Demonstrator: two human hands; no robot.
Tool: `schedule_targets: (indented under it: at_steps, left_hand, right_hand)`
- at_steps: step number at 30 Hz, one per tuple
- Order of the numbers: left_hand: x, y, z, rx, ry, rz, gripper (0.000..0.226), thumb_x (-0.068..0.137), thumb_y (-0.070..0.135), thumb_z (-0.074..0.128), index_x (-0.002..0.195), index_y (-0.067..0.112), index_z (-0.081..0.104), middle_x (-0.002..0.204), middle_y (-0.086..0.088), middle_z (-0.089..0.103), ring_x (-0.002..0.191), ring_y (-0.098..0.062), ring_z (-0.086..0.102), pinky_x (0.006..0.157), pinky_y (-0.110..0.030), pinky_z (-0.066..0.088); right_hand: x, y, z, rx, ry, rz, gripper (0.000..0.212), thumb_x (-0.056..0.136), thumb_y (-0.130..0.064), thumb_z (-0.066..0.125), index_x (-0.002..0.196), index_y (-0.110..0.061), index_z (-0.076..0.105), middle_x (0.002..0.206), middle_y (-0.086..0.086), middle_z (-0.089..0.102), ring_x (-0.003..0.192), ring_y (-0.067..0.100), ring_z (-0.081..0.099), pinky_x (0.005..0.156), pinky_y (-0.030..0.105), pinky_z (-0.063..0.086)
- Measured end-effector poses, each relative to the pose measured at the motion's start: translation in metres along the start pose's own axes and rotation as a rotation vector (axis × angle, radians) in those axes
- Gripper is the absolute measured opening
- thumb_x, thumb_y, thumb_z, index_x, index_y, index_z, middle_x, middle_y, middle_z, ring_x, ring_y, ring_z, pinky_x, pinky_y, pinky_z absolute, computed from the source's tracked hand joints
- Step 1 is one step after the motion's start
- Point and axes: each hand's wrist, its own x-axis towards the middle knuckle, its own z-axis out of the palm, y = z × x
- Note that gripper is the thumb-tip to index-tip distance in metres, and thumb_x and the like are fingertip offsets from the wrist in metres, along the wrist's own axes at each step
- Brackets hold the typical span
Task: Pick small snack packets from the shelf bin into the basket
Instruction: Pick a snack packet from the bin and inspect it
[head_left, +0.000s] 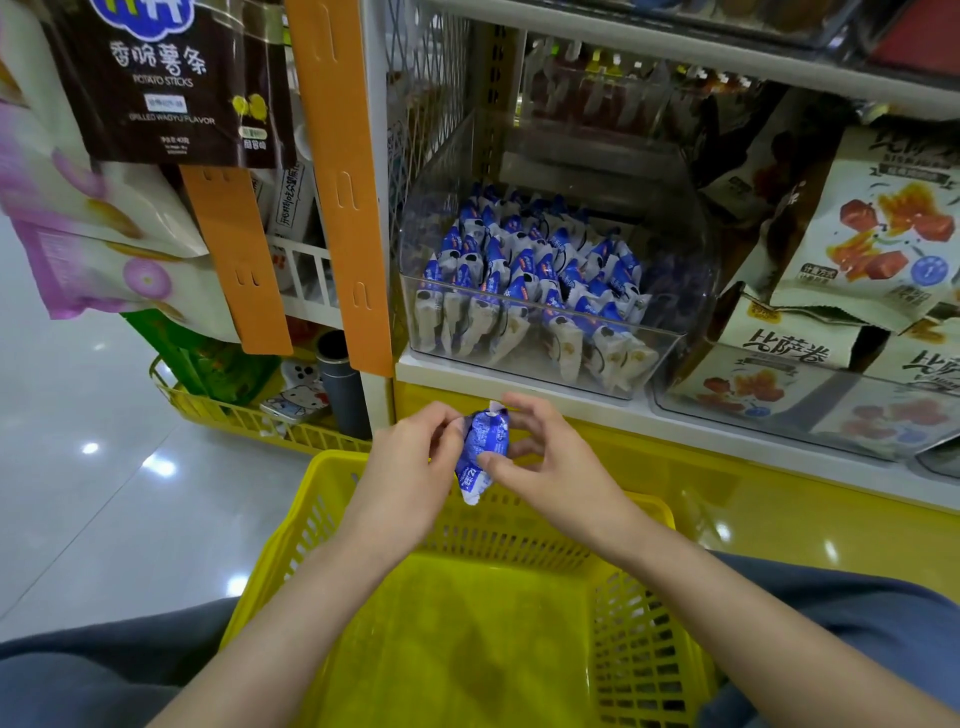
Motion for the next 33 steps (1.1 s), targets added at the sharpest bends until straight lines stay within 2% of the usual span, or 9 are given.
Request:
schedule_targets:
  at_steps: [4,6,9,11,15,19,23,28,33]
  left_hand:
    - [-0.003,0.008,0.003,-0.320,-0.119,-0.126,0.007,0.092,0.027,0.050,0.095,0.030,0.056,0.090,0.001,0.068,0.081,-0.014,0.064,0.074,-0.031,0.054]
    - [-0.006,0.009,0.005,-0.310,-0.146,-0.089,0.010,0.088,0.034,0.055,0.098,0.034,0.053,0.097,0.003,0.068,0.081,-0.013,0.065,0.075,-0.031,0.053]
    - [-0.004,0.009,0.004,-0.356,-0.093,-0.070,0.005,0.090,0.023,0.056,0.094,0.026,0.054,0.094,-0.002,0.069,0.081,-0.017,0.067,0.074,-0.040,0.055]
    - [-0.001,0.010,0.002,-0.427,-0.042,-0.123,0.007,0.094,0.018,0.051,0.090,0.021,0.056,0.085,-0.004,0.069,0.077,-0.018,0.068,0.069,-0.042,0.056]
    - [0.001,0.015,-0.003,-0.674,0.006,-0.264,0.018,0.097,0.018,0.044,0.089,0.018,0.060,0.073,0.005,0.070,0.063,-0.006,0.067,0.049,-0.023,0.053]
    - [0.002,0.017,-0.004,-0.876,-0.021,-0.386,0.020,0.097,0.023,0.045,0.096,0.018,0.064,0.083,-0.002,0.073,0.071,-0.010,0.068,0.054,-0.023,0.054]
    - [0.002,0.019,-0.003,-0.816,-0.116,-0.353,0.018,0.089,0.025,0.057,0.101,0.014,0.064,0.086,0.002,0.073,0.073,-0.004,0.066,0.059,-0.017,0.051]
    - [0.002,0.015,-0.004,-0.745,-0.080,-0.332,0.014,0.091,0.020,0.056,0.104,0.020,0.063,0.094,0.001,0.072,0.081,-0.005,0.066,0.073,-0.021,0.053]
    - [0.007,0.017,-0.011,-0.782,-0.060,-0.287,0.015,0.092,0.019,0.055,0.105,0.026,0.059,0.092,0.007,0.069,0.071,0.006,0.063,0.058,-0.010,0.047]
  right_hand:
    - [0.000,0.004,-0.002,-0.155,0.085,-0.100,0.068,0.077,-0.016,0.072,0.136,-0.017,0.036,0.111,-0.014,0.056,0.088,0.003,0.057,0.074,0.013,0.048]
    - [-0.002,0.006,-0.001,-0.250,0.098,-0.156,0.074,0.075,-0.021,0.072,0.138,-0.017,0.034,0.116,-0.010,0.058,0.097,0.004,0.056,0.079,0.009,0.043]
    - [-0.005,0.006,0.002,-0.297,0.121,-0.188,0.083,0.073,-0.028,0.075,0.141,-0.018,0.029,0.122,-0.007,0.057,0.109,0.009,0.052,0.089,0.012,0.036]
    - [-0.005,0.003,0.002,-0.254,0.126,-0.157,0.083,0.071,-0.032,0.077,0.140,-0.020,0.032,0.117,-0.012,0.056,0.108,0.006,0.052,0.092,0.017,0.039]
    - [-0.003,-0.004,-0.004,-0.142,0.071,-0.131,0.045,0.073,-0.025,0.076,0.115,-0.024,0.059,0.105,-0.014,0.066,0.091,-0.006,0.058,0.082,0.013,0.045]
    - [-0.002,-0.007,-0.007,0.116,0.065,-0.051,0.032,0.076,-0.010,0.073,0.105,-0.019,0.065,0.099,-0.004,0.071,0.083,0.006,0.066,0.070,0.024,0.055]
    - [-0.003,-0.007,-0.009,0.336,0.038,-0.019,0.030,0.082,0.004,0.062,0.097,-0.022,0.062,0.094,-0.007,0.069,0.072,0.002,0.066,0.064,0.017,0.055]
    - [-0.011,-0.014,-0.014,-0.057,-0.050,-0.142,0.035,0.089,-0.006,0.058,0.118,-0.025,0.058,0.113,-0.008,0.066,0.096,0.009,0.065,0.084,0.023,0.052]
    - [0.017,-0.041,-0.058,-0.256,0.260,-0.315,0.026,0.089,-0.019,0.057,0.114,-0.028,0.056,0.101,-0.021,0.060,0.094,-0.009,0.057,0.081,0.004,0.044]
